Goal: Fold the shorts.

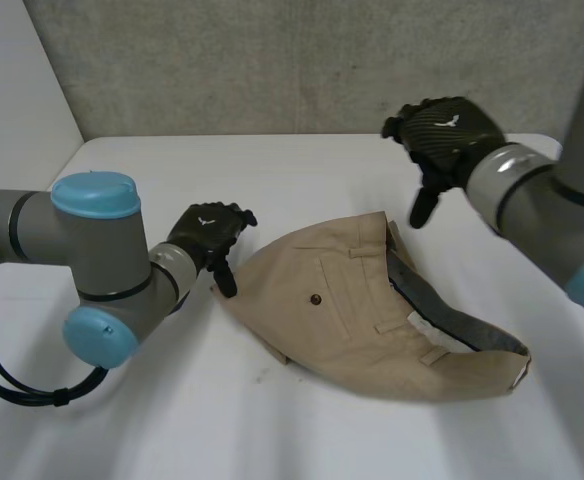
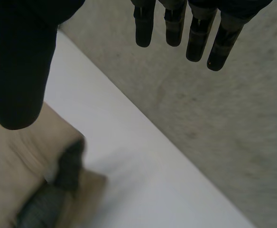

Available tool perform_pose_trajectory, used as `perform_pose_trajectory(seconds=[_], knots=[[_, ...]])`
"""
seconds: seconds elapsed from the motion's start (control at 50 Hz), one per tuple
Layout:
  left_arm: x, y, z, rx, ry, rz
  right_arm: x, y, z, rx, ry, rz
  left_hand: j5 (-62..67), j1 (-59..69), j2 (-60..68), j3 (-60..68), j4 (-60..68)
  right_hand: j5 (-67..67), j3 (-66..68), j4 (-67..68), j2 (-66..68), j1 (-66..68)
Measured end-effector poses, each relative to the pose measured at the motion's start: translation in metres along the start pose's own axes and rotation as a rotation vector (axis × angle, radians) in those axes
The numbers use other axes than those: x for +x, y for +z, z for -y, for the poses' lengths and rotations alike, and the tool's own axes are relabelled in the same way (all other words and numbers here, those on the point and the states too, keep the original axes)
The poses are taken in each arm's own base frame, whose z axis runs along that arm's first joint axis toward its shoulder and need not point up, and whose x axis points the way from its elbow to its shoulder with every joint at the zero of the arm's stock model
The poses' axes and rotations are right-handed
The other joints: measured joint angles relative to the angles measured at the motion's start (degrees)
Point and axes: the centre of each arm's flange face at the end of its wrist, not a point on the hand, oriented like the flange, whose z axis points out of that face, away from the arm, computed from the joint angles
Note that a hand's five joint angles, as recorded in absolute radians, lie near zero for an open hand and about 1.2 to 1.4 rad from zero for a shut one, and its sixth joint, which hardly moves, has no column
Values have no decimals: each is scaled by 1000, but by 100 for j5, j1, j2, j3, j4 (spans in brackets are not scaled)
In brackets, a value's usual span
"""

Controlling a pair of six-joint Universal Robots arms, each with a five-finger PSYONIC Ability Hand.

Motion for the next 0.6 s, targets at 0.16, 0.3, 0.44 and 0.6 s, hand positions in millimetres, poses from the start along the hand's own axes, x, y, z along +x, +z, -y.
perform_pose_trajectory(seconds=[0.16,0.3,0.44,0.6], knots=[[-11,2,-5,-45,-30,-55,-26,38,-29,-52,262,84,78,28,76,13,44,0,0,0,0,0],[-16,2,-5,-45,-51,-93,-50,60,-64,-129,348,128,1266,1173,1178,1127,1176,451,584,468,522,441],[-18,2,-5,-44,-57,-93,-60,66,-79,-163,345,144,1239,1098,1172,1122,1170,4312,4756,4559,4754,3875],[-30,3,-4,-39,-64,-67,-47,41,-39,-78,194,141,-143,-269,-213,-203,-228,5145,5467,5428,5489,4415]])
